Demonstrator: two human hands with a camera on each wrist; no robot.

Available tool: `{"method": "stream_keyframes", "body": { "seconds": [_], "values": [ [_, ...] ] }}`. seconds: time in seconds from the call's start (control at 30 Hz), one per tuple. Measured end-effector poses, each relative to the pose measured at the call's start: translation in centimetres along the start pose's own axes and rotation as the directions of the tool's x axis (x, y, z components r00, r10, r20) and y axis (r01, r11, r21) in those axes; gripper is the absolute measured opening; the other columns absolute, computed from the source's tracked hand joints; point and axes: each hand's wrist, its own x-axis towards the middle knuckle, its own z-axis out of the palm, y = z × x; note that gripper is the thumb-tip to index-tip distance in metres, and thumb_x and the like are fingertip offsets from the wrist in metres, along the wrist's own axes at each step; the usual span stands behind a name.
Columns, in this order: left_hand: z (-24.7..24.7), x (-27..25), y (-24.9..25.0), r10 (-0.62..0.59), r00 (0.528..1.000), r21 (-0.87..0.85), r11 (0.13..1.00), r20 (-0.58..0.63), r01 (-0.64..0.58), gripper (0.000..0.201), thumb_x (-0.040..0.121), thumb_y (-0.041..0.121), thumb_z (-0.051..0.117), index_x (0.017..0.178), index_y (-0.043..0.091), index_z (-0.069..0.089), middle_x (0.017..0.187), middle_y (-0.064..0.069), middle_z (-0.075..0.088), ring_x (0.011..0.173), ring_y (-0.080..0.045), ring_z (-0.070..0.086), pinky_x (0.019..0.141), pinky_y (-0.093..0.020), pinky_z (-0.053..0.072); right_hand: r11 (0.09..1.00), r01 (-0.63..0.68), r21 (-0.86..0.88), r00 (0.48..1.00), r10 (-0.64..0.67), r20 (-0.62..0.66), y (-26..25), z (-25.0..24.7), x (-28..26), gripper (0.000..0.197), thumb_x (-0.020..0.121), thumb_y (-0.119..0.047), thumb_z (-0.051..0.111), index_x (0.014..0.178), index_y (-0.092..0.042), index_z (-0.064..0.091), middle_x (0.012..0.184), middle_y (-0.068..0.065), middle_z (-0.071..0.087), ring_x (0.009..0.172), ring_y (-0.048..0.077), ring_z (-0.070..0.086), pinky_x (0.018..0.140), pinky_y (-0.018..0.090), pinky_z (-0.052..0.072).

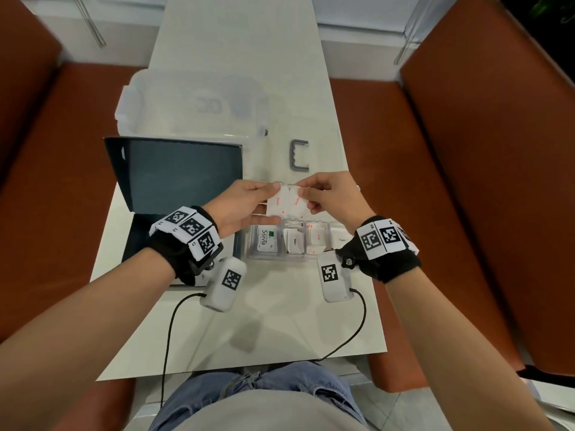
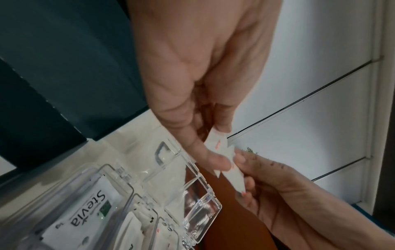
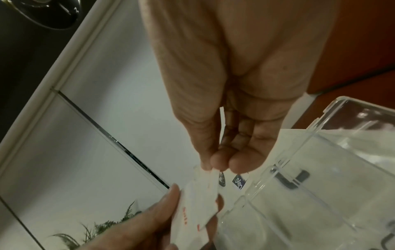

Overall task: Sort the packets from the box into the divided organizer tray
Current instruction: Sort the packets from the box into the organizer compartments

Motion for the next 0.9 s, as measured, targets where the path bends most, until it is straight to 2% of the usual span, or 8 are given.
{"method": "stream_keyframes", "body": {
  "seconds": [0.17, 0.27, 0.33, 0.43, 0.53, 0.63, 0.73, 0.9],
  "values": [
    [-0.3, 0.1, -0.1, 0.013, 1.0, -0.06, 0.998, -0.026, -0.014, 0.02, 0.096, 0.015, 0.057, 0.106, 0.002, 0.068, 0.103, -0.012, 0.073, 0.09, -0.023, 0.072, 0.07, -0.028, 0.06, 0.989, -0.05, 0.139, 0.996, 0.059, -0.069, 0.0, -1.0, -0.5, 0.007, 0.087, 0.003, 0.061, 0.092, -0.001, 0.065, 0.071, 0.009, 0.063, 0.052, 0.013, 0.06, 0.056, 0.026, 0.057],
    [-0.2, 0.1, -0.1, -0.004, 0.999, -0.056, 0.998, -0.051, 0.001, 0.019, 0.098, 0.017, 0.055, 0.105, 0.007, 0.068, 0.099, -0.011, 0.074, 0.089, -0.022, 0.072, 0.073, -0.033, 0.061, 0.974, -0.055, 0.22, 0.995, 0.073, -0.073, 0.2, -0.8, -0.9, 0.018, 0.084, 0.009, 0.055, 0.098, -0.002, 0.061, 0.072, 0.01, 0.06, 0.054, 0.018, 0.063, 0.058, 0.03, 0.058],
    [0.1, 0.1, -0.2, 0.008, 0.997, -0.039, 0.999, -0.078, -0.011, 0.019, 0.098, 0.019, 0.055, 0.105, 0.009, 0.069, 0.098, -0.009, 0.073, 0.087, -0.02, 0.07, 0.075, -0.031, 0.06, 0.967, -0.038, 0.253, 0.996, 0.056, -0.064, 0.3, -0.3, -1.2, 0.023, 0.085, 0.009, 0.052, 0.102, -0.002, 0.061, 0.077, 0.013, 0.058, 0.058, 0.021, 0.066, 0.061, 0.033, 0.059],
    [0.7, 0.1, -0.4, 0.022, 0.995, -0.056, 0.998, -0.097, -0.028, 0.019, 0.098, 0.02, 0.056, 0.106, 0.008, 0.068, 0.101, -0.009, 0.071, 0.085, -0.019, 0.068, 0.077, -0.029, 0.06, 0.95, -0.058, 0.307, 0.995, 0.081, -0.062, 0.6, 0.6, -1.4, 0.015, 0.09, 0.006, 0.05, 0.097, -0.004, 0.059, 0.084, 0.019, 0.062, 0.064, 0.027, 0.071, 0.062, 0.033, 0.06],
    [1.3, 0.1, -0.6, 0.029, 0.995, -0.121, 0.992, -0.097, -0.041, 0.023, 0.098, 0.016, 0.054, 0.112, 0.002, 0.065, 0.105, -0.013, 0.07, 0.086, -0.022, 0.068, 0.079, -0.03, 0.06, 0.926, -0.11, 0.361, 0.987, 0.145, -0.071, 0.9, 1.5, -1.5, 0.005, 0.092, -0.001, 0.053, 0.092, -0.004, 0.057, 0.086, 0.018, 0.069, 0.068, 0.033, 0.072, 0.061, 0.035, 0.06],
    [1.6, 0.0, -0.7, 0.041, 0.994, -0.178, 0.982, -0.101, -0.059, 0.022, 0.099, 0.016, 0.053, 0.11, 0.001, 0.064, 0.104, -0.015, 0.069, 0.086, -0.024, 0.068, 0.079, -0.031, 0.06, 0.927, -0.14, 0.347, 0.975, 0.19, -0.115, 1.2, 2.2, -1.5, 0.004, 0.09, -0.004, 0.056, 0.087, -0.006, 0.056, 0.081, 0.017, 0.071, 0.065, 0.032, 0.072, 0.053, 0.032, 0.057],
    [1.7, 0.0, -1.0, 0.043, 0.994, -0.129, 0.99, -0.097, -0.056, 0.022, 0.099, 0.021, 0.054, 0.109, 0.007, 0.067, 0.104, -0.009, 0.069, 0.09, -0.022, 0.066, 0.085, -0.032, 0.058, 0.935, -0.14, 0.326, 0.97, 0.195, -0.142, 1.3, 2.5, -1.5, 0.006, 0.089, -0.011, 0.061, 0.087, -0.006, 0.058, 0.077, 0.014, 0.073, 0.062, 0.028, 0.072, 0.048, 0.026, 0.053],
    [2.3, 0.1, -1.4, 0.08, 0.994, -0.067, 0.994, -0.08, -0.086, 0.027, 0.098, 0.02, 0.054, 0.118, 0.004, 0.065, 0.105, -0.006, 0.065, 0.087, -0.015, 0.064, 0.082, -0.026, 0.057, 0.964, -0.12, 0.239, 0.972, 0.163, -0.169, 1.7, 2.9, -1.3, 0.013, 0.087, -0.017, 0.068, 0.083, -0.007, 0.061, 0.075, 0.007, 0.067, 0.053, 0.017, 0.064, 0.053, 0.028, 0.053]
  ]
}}
